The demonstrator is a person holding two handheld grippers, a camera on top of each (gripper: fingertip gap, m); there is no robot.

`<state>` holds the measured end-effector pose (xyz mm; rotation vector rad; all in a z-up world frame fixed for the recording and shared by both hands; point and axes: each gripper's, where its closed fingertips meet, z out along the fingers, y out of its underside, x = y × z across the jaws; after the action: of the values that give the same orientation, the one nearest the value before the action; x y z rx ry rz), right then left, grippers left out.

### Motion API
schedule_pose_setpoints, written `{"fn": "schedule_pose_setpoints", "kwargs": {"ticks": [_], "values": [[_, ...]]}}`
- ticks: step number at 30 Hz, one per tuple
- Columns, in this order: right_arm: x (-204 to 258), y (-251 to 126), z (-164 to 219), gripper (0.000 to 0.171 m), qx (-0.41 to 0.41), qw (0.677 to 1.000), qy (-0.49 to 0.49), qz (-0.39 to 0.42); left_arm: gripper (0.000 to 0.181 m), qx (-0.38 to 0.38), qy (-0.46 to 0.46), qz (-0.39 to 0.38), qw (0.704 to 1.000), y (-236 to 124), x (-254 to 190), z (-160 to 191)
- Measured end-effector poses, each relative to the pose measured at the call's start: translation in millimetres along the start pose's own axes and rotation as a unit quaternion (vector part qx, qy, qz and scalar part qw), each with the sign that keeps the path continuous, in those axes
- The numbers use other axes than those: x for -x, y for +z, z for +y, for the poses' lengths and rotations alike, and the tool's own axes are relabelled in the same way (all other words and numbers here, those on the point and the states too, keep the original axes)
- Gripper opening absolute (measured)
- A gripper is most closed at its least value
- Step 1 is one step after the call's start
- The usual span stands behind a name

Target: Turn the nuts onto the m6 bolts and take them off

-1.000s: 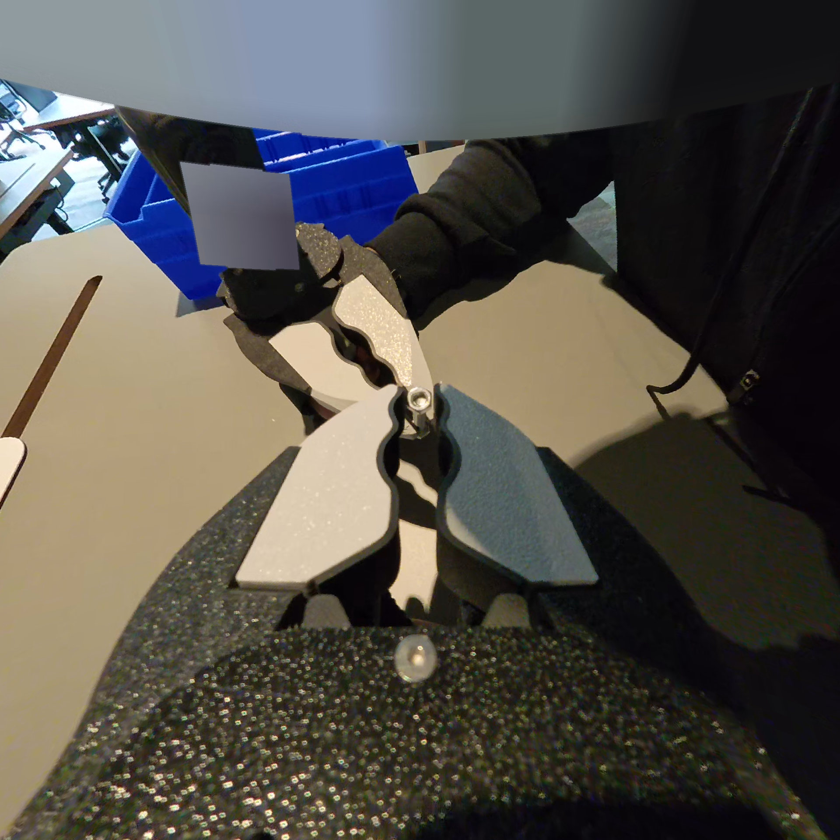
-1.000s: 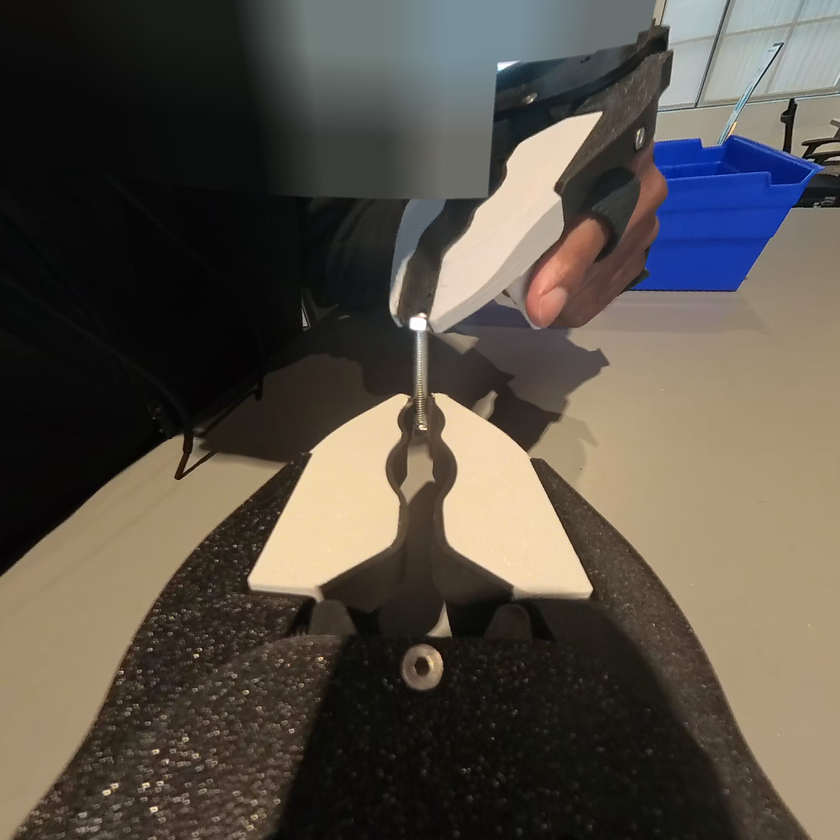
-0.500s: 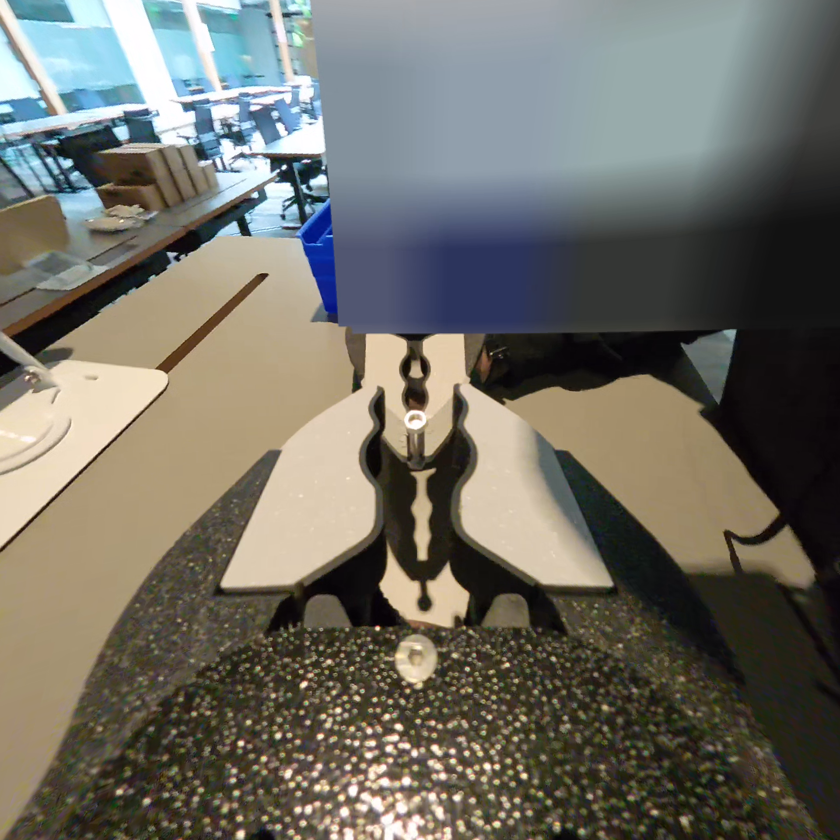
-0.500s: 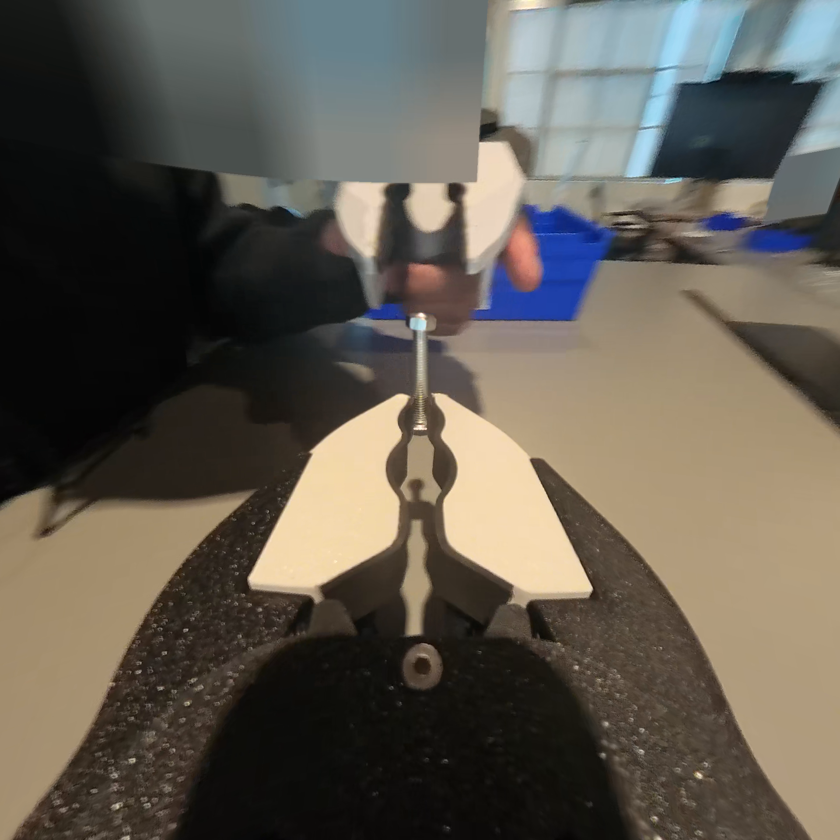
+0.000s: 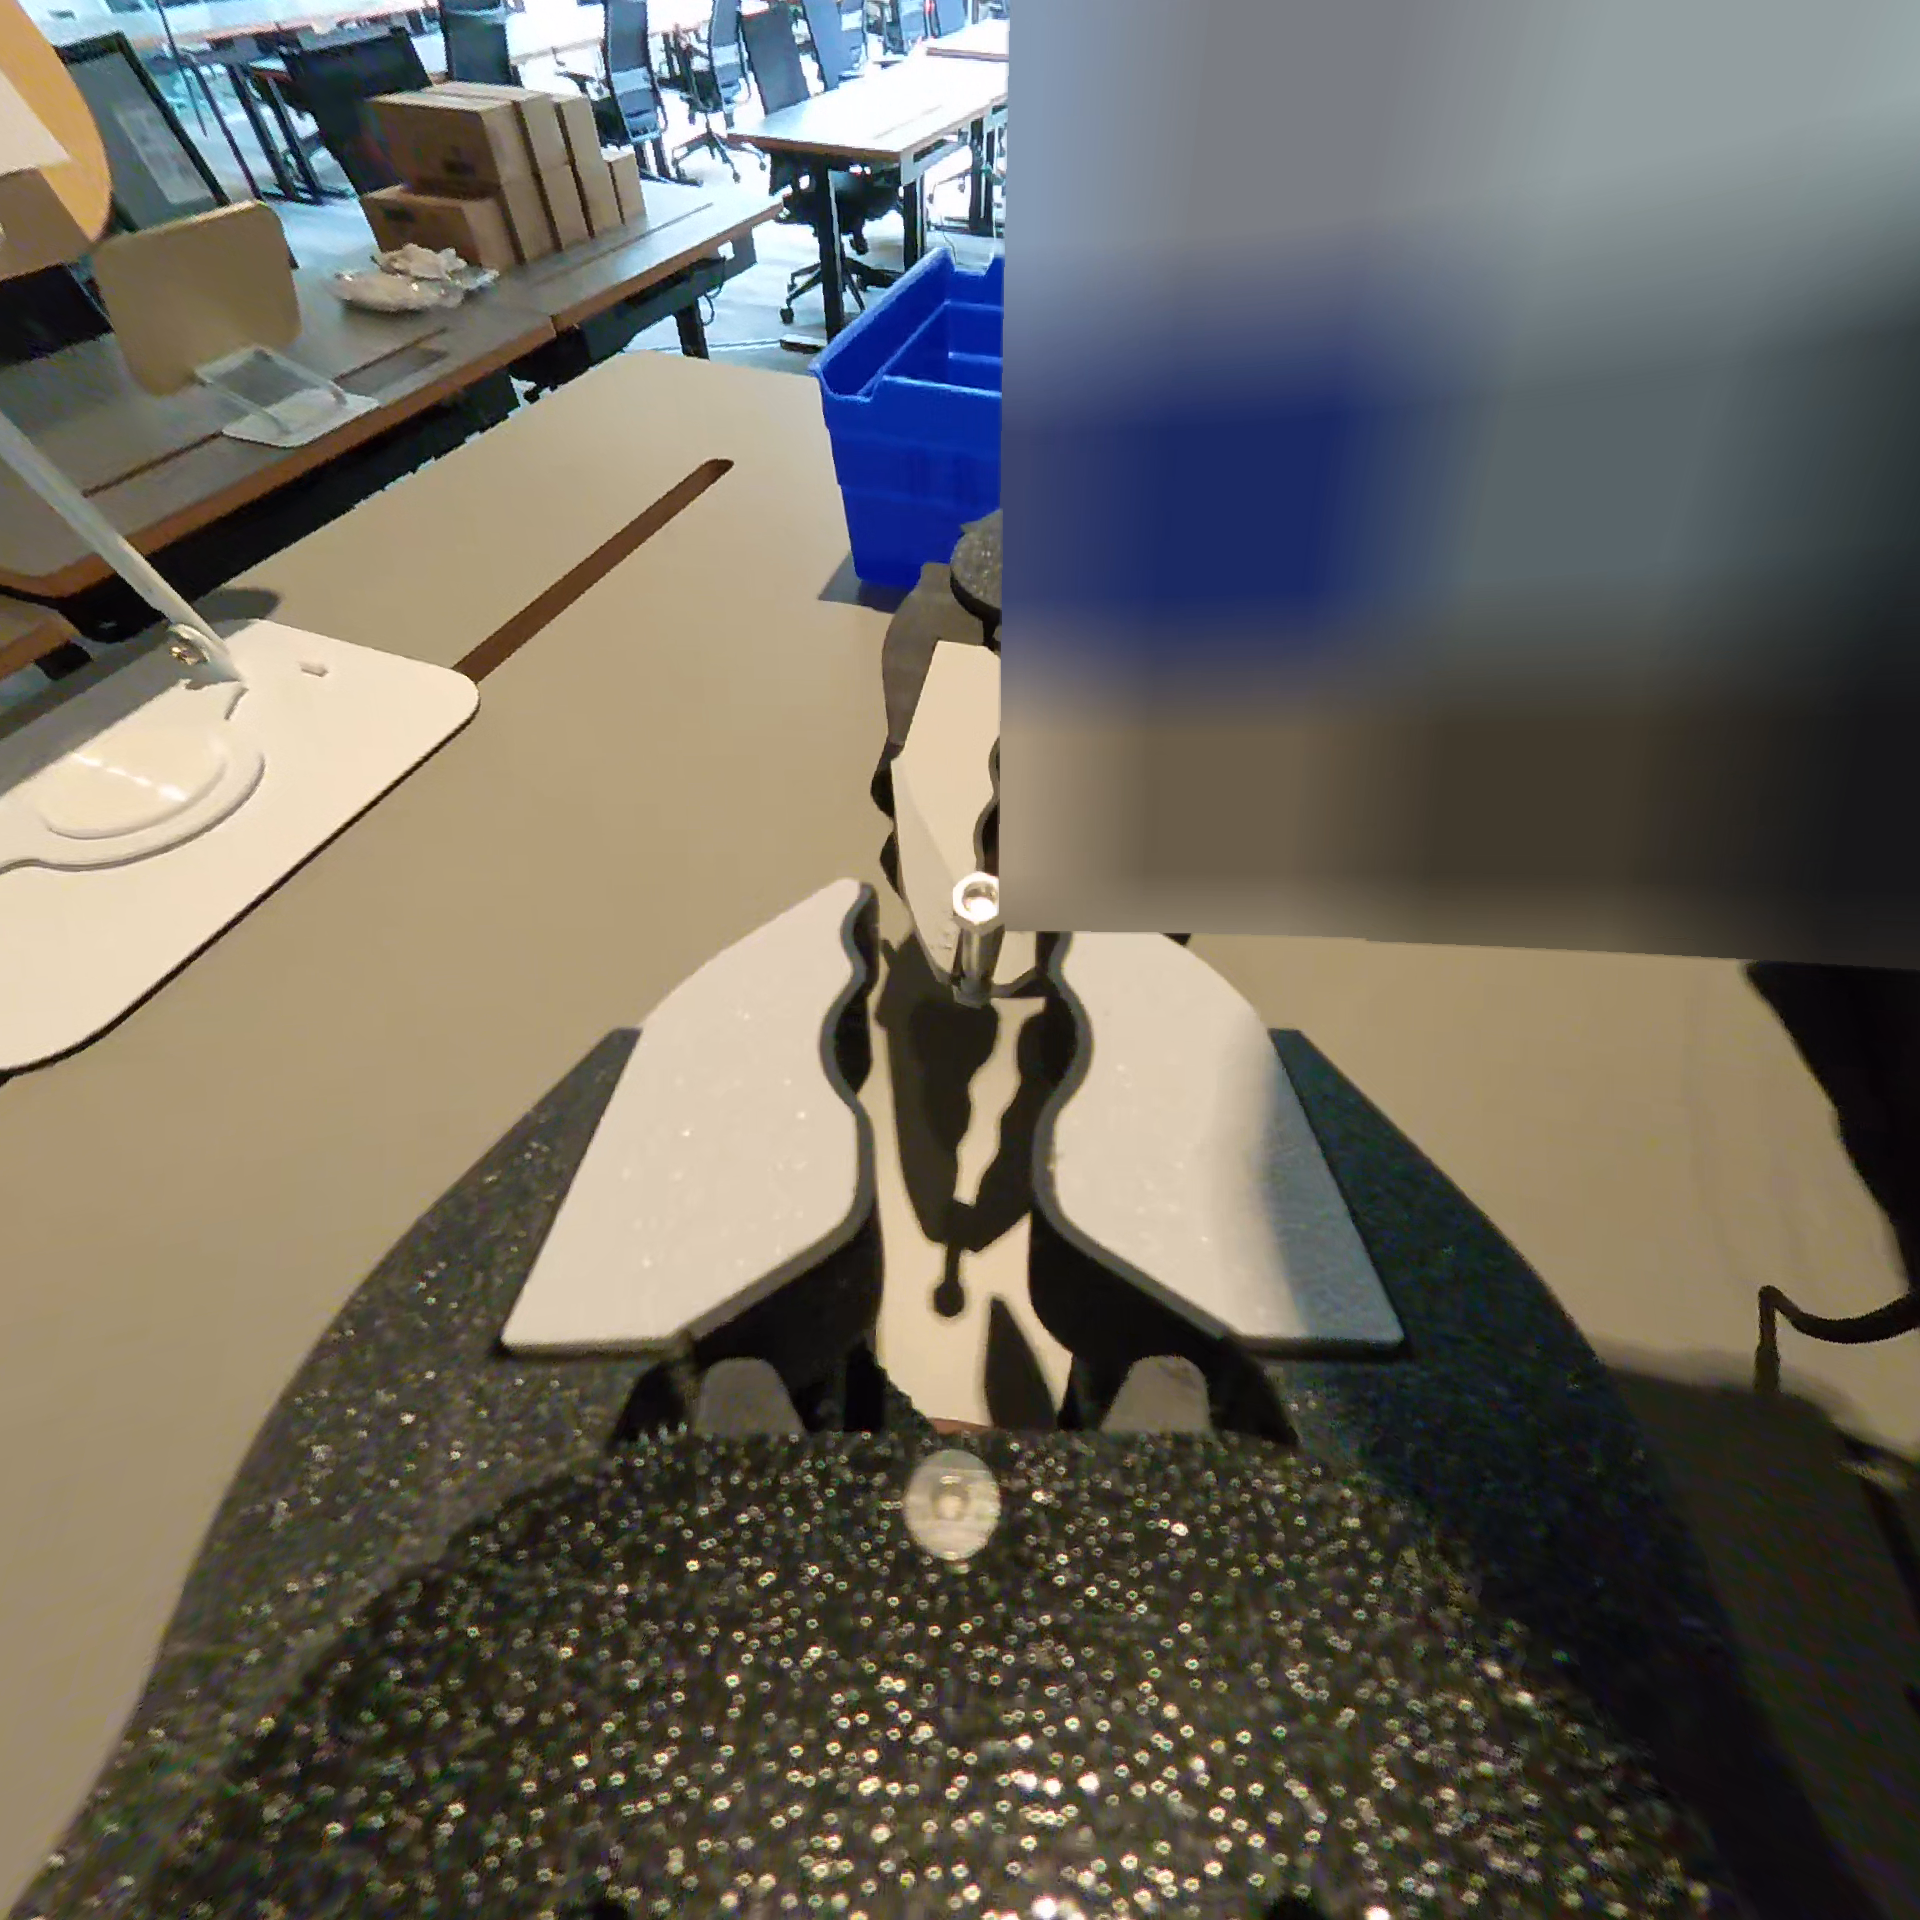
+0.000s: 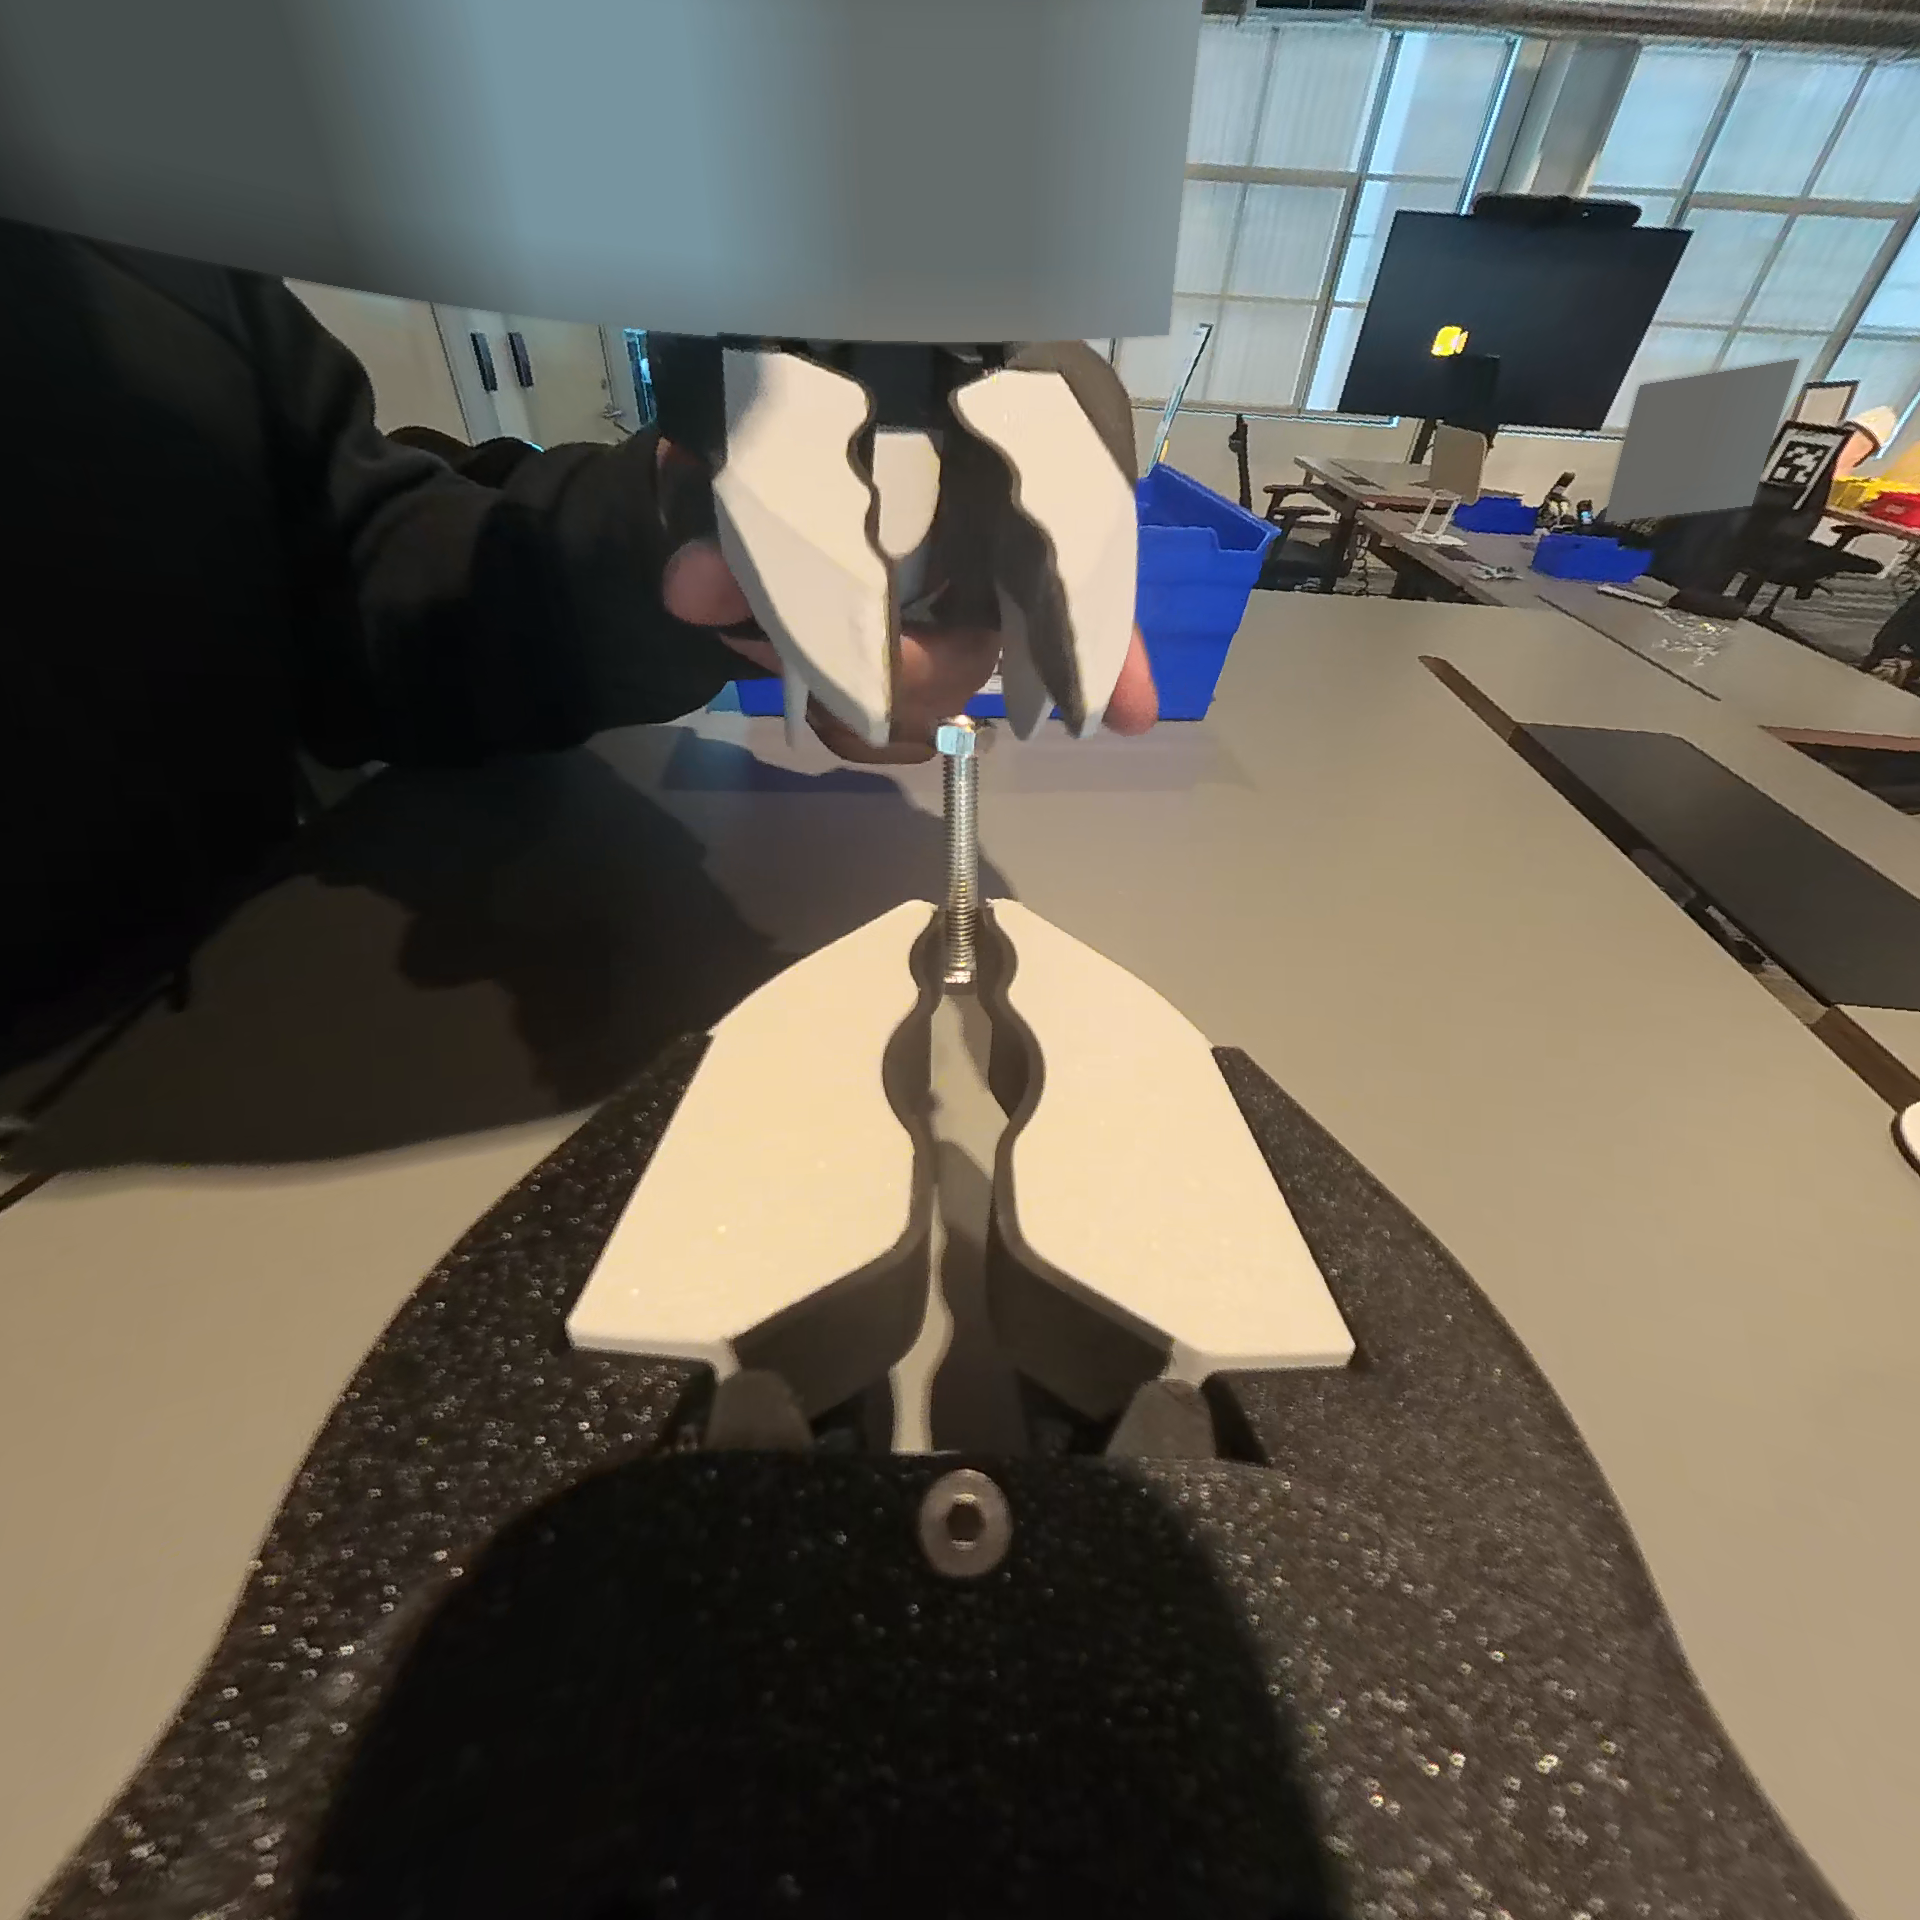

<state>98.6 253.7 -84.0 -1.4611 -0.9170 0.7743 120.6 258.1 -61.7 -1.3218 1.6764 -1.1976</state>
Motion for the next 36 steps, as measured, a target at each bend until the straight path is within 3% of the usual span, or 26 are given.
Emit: {"fn": "schedule_pose_setpoints", "kwargs": {"ticks": [1,5,11,16,25,36], "values": [[0.5,0.9,-0.3,0.005,0.001,1.0,0.0,-0.001,0.027,0.002,0.001,0.002,1.0,0.9,-0.8,0.9],[0.4,0.8,0.4,0.005,0.001,1.0,0.001,-0.006,0.01,0.001,0.014,0.016,1.0,2.9,-5.9,2.8],[7.2,-0.4,0.1,0.005,-0.003,0.999,0.023,-0.048,0.01,-0.019,0.082,0.04,0.996,1.5,-13.6,2.6],[17.7,-3.4,-2.4,0.005,-0.018,0.992,0.051,-0.11,0.01,-0.057,0.107,0.106,0.987,-5.0,-27.3,0.7],[34.7,-11.7,-8.7,0.005,-0.045,0.982,0.061,-0.17,0.01,-0.137,0.07,0.217,0.964,-11.0,-48.1,-6.4],[35.1,-14.9,-11.4,0.005,-0.055,0.981,0.064,-0.175,0.011,-0.127,0.082,0.217,0.964,-7.7,-49.9,-1.6]]}}
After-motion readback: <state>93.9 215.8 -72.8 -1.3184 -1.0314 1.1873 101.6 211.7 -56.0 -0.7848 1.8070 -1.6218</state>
